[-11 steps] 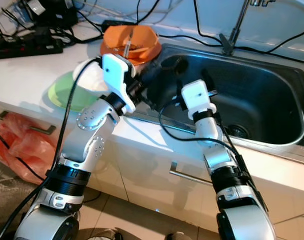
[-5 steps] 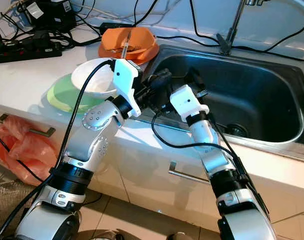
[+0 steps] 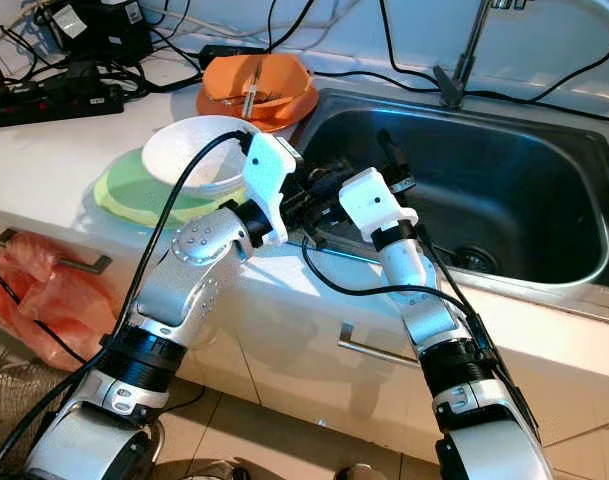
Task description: Kitchen organization
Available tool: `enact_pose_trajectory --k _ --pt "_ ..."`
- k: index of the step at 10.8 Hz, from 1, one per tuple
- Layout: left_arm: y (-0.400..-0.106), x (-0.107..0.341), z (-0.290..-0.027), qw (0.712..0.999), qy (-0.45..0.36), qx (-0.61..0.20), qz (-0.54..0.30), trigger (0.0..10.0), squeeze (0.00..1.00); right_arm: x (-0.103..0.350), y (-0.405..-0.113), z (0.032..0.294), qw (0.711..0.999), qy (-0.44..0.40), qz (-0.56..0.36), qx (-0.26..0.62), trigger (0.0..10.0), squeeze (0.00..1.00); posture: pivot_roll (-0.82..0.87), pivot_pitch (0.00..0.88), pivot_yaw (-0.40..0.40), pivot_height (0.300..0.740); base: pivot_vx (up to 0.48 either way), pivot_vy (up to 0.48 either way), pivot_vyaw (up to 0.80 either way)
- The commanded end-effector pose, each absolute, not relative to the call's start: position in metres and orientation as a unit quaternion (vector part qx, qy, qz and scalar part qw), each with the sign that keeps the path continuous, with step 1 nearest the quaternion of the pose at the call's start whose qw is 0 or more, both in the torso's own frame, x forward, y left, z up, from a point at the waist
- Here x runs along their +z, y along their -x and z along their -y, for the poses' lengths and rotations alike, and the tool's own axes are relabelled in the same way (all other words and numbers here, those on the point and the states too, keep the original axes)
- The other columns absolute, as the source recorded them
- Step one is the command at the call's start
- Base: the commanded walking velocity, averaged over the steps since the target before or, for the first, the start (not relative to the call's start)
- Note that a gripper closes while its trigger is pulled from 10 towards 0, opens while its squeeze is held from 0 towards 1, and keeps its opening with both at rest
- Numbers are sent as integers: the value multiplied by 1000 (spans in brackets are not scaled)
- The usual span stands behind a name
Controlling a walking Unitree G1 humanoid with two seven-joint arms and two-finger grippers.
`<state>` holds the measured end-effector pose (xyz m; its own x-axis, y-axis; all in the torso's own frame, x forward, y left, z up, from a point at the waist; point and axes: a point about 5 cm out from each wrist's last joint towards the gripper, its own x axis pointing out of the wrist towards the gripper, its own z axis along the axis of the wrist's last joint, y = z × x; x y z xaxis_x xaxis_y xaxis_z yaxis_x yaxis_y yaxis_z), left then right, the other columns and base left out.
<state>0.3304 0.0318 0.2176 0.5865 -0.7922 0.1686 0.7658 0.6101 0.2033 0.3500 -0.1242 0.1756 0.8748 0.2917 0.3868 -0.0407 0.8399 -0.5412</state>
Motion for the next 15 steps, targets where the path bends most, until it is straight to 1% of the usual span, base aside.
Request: enact_pose_trajectory --k 1,3,4,5,8,15 --pt "-329 212 -30 887 -65 -444 109 10000 0 179 -349 122 929 266 241 88 10000 0 -15 65 39 740 0 0 0" --pt "-331 208 -30 889 -83 -437 103 10000 0 179 -348 123 930 264 241 87 10000 0 -18 72 40 740 0 0 0" --pt "-334 207 -32 895 -94 -425 101 10000 0 179 -348 122 930 264 239 95 3647 0 -18 72 40 740 0 0 0" --pt "-334 206 -33 895 -93 -424 100 10000 0 179 -348 122 930 264 239 96 0 0 -18 72 40 740 0 0 0" --pt "-336 205 -33 899 -93 -415 101 10000 0 178 -347 121 929 262 240 101 0 0 -19 74 38 740 0 0 0" --pt "-336 205 -32 897 -100 -416 109 10000 0 176 -347 121 930 261 235 104 0 0 -21 73 38 740 0 0 0"
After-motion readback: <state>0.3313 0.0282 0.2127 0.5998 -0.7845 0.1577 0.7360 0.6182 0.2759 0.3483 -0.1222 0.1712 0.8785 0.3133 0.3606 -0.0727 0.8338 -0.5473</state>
